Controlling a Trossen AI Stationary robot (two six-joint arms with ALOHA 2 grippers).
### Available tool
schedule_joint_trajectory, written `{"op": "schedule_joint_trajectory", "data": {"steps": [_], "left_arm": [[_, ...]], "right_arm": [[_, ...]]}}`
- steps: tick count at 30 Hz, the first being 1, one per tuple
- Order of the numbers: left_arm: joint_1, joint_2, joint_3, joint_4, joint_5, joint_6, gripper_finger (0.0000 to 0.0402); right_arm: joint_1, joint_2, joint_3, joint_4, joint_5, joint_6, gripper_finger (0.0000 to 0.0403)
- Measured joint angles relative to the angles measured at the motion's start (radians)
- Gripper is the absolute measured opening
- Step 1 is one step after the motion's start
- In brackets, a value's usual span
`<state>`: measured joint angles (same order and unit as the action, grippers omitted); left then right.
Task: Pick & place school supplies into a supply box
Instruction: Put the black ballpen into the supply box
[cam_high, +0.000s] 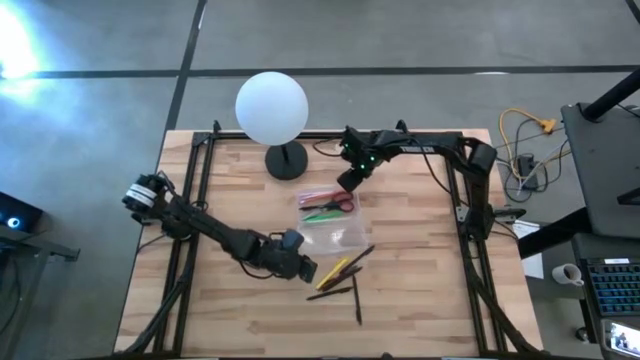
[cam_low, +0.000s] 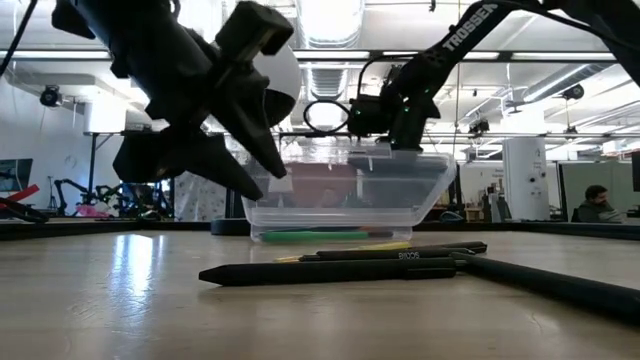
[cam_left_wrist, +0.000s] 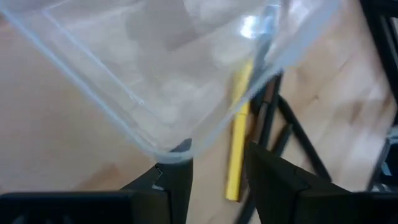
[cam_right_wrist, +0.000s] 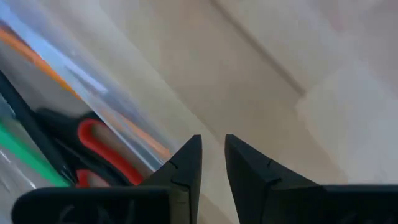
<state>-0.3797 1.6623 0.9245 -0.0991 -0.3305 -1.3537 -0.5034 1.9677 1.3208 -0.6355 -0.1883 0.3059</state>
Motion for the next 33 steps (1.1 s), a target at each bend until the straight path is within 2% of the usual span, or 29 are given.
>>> {"op": "schedule_joint_trajectory", "data": {"steps": [8, 14, 25, 33], "left_arm": [[0.014, -0.005, -0.007, -0.075, -0.011, 0.000, 0.0127], [0.019, -0.049, -0.007, -0.126, -0.057, 0.001, 0.0127], [0.009, -0.159, -0.006, -0.459, -0.068, 0.001, 0.0127], [0.023, -0.178, -0.006, -0.626, -0.074, 0.001, 0.0127]], "right_arm": [[0.034, -0.040, -0.006, -0.130, -0.018, -0.111, 0.0063], [0.091, -0.029, -0.016, -0.201, -0.036, -0.164, 0.0063], [0.214, -0.028, -0.019, -0.207, -0.038, -0.173, 0.0063], [0.282, -0.028, -0.019, -0.180, -0.153, -0.129, 0.0063]]}}
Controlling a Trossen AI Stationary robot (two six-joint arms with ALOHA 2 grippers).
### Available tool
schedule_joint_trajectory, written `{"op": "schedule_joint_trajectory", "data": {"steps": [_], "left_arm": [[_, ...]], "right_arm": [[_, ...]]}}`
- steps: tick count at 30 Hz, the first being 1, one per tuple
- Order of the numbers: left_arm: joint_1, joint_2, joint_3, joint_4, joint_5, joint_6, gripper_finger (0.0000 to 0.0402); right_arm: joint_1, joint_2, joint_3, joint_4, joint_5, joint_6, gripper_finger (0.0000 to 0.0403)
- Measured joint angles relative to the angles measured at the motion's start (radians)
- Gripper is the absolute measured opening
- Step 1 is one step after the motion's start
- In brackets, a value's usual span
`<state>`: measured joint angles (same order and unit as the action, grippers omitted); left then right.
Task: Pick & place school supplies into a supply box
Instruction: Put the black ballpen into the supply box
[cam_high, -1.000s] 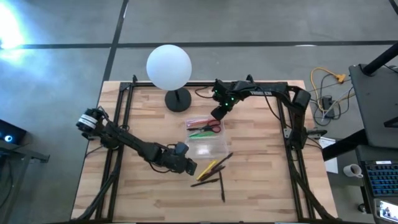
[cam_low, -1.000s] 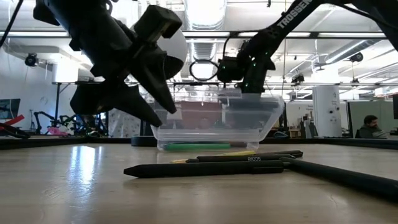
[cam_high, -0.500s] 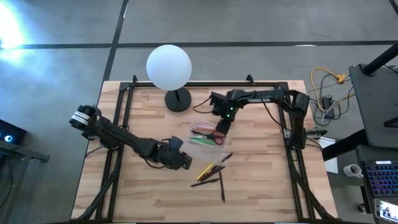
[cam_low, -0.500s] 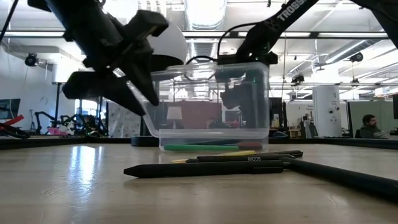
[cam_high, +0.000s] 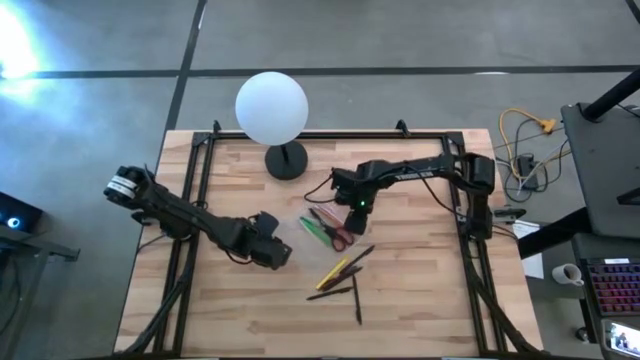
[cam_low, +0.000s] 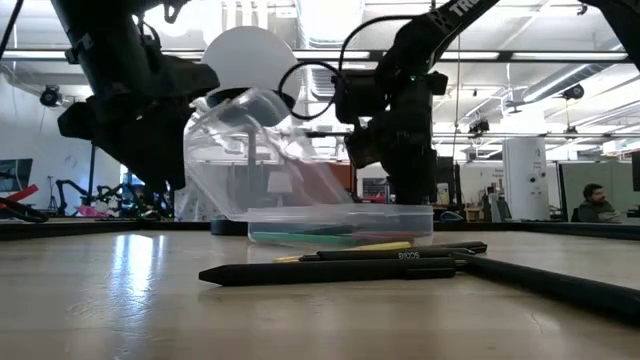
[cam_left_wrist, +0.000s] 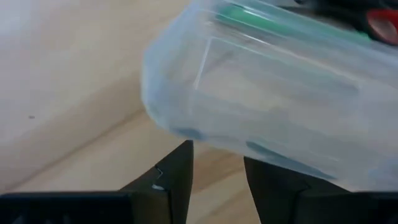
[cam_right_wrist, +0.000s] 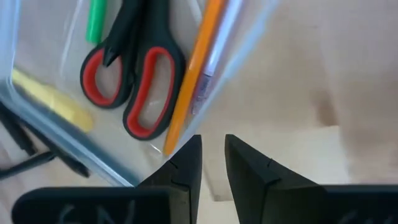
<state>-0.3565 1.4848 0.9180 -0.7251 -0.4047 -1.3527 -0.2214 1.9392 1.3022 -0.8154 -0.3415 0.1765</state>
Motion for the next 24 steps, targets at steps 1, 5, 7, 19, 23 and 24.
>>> {"op": "schedule_joint_trajectory", "data": {"steps": [1, 5, 7, 19, 23, 24], "left_arm": [[0.002, -0.002, 0.000, -0.013, -0.008, 0.000, 0.0127], [0.011, -0.010, -0.001, -0.044, -0.028, 0.000, 0.0127], [0.014, -0.012, -0.003, -0.059, -0.045, 0.000, 0.0127], [0.017, -0.073, -0.005, -0.271, -0.058, -0.043, 0.0127], [0.010, -0.134, -0.005, -0.311, -0.058, -0.049, 0.0127], [0.008, -0.151, -0.005, -0.312, -0.058, -0.049, 0.0127]], "right_arm": [[0.009, 0.000, 0.000, 0.003, -0.001, 0.000, 0.0063], [0.046, 0.000, 0.000, 0.012, -0.002, -0.002, 0.0063], [0.062, 0.000, 0.000, 0.017, -0.002, -0.004, 0.0063], [0.031, -0.025, 0.001, 0.066, 0.174, -0.007, 0.0063], [0.022, -0.070, -0.005, 0.001, 0.215, -0.198, 0.0063], [0.022, -0.084, -0.013, -0.015, 0.215, -0.252, 0.0063]]}}
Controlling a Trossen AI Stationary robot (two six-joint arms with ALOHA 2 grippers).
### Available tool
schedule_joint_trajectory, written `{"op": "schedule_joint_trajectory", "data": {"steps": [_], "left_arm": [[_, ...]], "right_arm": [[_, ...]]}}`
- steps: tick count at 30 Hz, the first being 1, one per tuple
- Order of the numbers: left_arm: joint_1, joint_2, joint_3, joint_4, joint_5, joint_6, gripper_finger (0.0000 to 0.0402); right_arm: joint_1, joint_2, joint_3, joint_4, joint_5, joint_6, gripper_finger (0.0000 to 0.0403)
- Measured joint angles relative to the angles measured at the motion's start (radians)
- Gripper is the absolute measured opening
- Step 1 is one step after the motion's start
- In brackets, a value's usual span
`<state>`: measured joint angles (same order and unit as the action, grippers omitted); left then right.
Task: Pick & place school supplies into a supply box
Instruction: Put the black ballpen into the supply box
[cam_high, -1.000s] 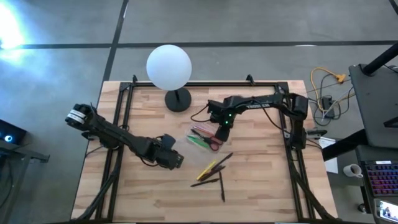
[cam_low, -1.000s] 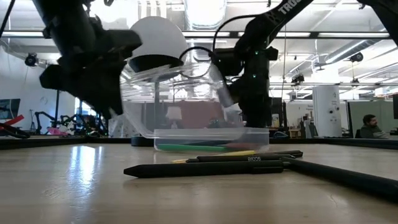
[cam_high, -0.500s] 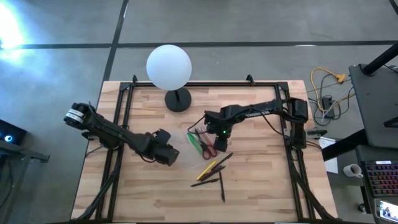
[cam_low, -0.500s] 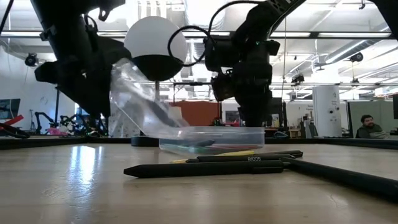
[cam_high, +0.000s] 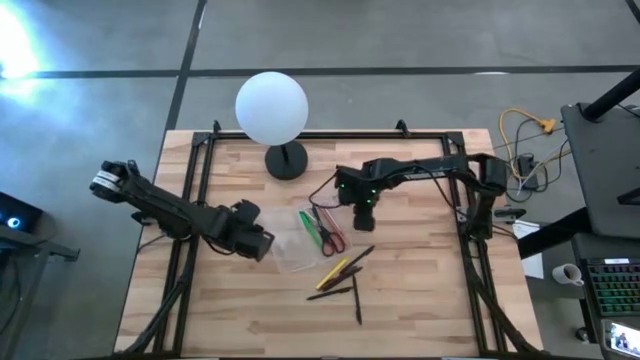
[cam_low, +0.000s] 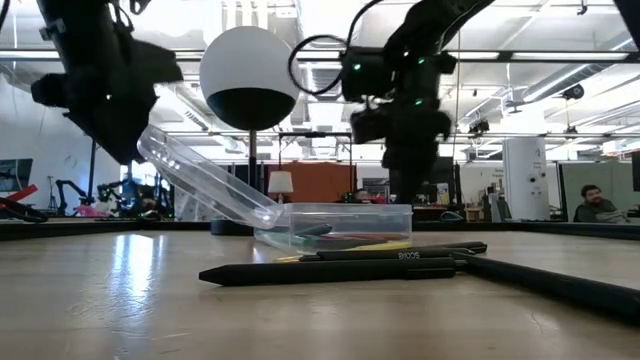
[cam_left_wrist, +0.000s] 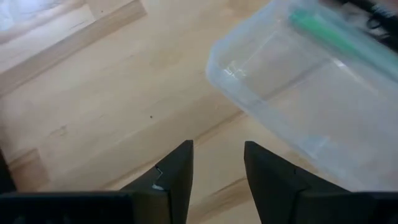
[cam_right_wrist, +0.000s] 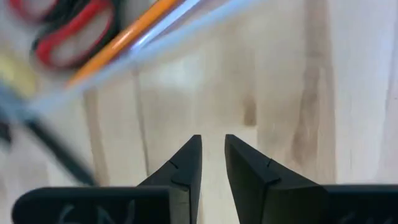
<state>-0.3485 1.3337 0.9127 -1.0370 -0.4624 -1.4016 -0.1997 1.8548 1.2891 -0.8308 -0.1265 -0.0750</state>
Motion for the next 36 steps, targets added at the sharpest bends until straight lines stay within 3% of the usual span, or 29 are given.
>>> {"op": "schedule_joint_trajectory", "data": {"steps": [6, 12, 18, 23, 28, 36], "left_arm": [[-0.038, -0.095, 0.003, 0.028, 0.012, 0.015, 0.0127], [-0.111, -0.155, 0.003, 0.122, 0.018, 0.057, 0.0127], [-0.147, -0.159, 0.003, 0.186, 0.031, 0.057, 0.0127], [-0.179, -0.109, -0.002, 0.275, 0.118, 0.060, 0.0127], [-0.279, -0.060, 0.023, 0.280, 0.117, 0.036, 0.0127], [-0.383, -0.016, 0.023, 0.328, 0.113, -0.101, 0.0127]], "right_arm": [[0.050, -0.104, -0.095, 0.000, -0.009, -0.211, 0.0066], [0.156, -0.162, -0.196, 0.001, -0.003, -0.308, 0.0113], [0.258, -0.180, -0.247, 0.037, 0.037, -0.311, 0.0180], [0.295, -0.169, -0.235, 0.062, 0.039, -0.212, 0.0209], [0.329, -0.163, -0.216, 0.070, 0.035, -0.165, 0.0210], [0.339, -0.147, -0.194, 0.184, -0.138, -0.056, 0.0162]]}}
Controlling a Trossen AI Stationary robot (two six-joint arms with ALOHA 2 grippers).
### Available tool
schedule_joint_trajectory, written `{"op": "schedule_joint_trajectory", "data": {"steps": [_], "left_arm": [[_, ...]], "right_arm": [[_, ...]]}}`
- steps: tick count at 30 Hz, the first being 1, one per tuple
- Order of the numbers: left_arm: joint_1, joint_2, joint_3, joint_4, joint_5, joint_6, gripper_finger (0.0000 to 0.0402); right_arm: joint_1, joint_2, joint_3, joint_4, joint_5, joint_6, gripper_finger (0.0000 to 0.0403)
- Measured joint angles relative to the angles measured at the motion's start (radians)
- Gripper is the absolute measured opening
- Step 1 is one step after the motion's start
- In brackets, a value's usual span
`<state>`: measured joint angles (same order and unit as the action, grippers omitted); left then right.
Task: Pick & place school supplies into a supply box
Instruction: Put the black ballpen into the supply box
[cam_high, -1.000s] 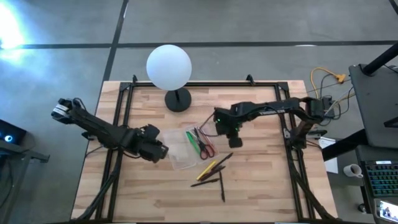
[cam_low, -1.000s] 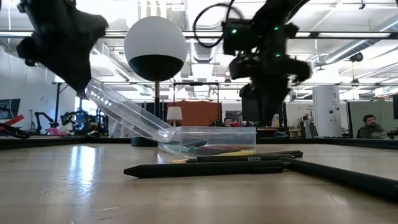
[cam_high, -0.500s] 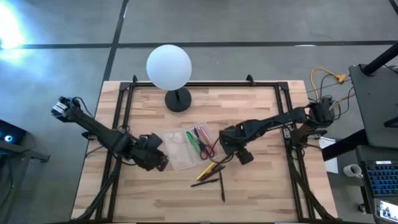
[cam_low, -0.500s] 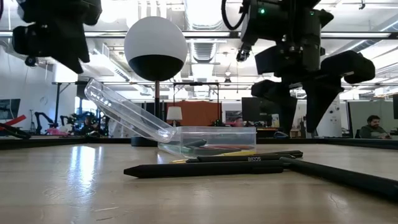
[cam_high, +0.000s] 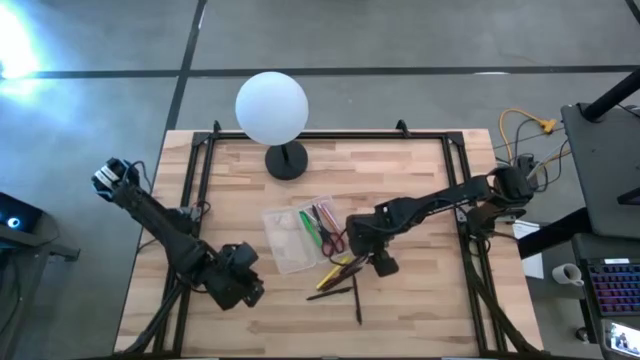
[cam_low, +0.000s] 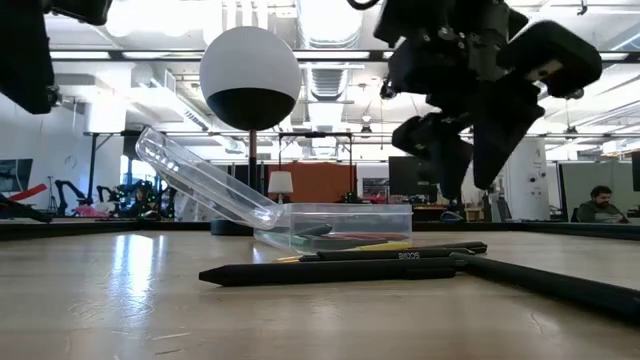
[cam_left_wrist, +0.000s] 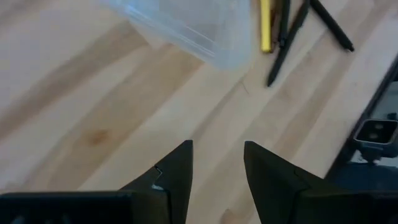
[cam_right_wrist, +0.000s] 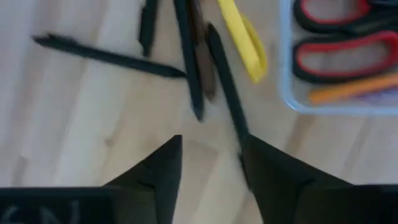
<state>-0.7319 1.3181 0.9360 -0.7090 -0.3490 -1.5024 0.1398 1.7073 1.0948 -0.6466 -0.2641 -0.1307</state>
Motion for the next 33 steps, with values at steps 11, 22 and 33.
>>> {"op": "schedule_joint_trajectory", "data": {"steps": [11, 22, 33], "left_arm": [[-0.021, 0.075, 0.000, 0.135, 0.000, -0.002, 0.0127], [-0.042, 0.092, 0.002, 0.168, 0.000, -0.002, 0.0127], [-0.042, 0.094, 0.001, 0.161, -0.001, 0.000, 0.0127]], "right_arm": [[0.046, 0.113, 0.069, 0.159, -0.036, 0.038, 0.0029], [0.054, 0.199, 0.142, 0.295, 0.121, 0.111, 0.0009], [0.047, 0.327, 0.240, 0.286, 0.161, 0.131, 0.0009]]}}
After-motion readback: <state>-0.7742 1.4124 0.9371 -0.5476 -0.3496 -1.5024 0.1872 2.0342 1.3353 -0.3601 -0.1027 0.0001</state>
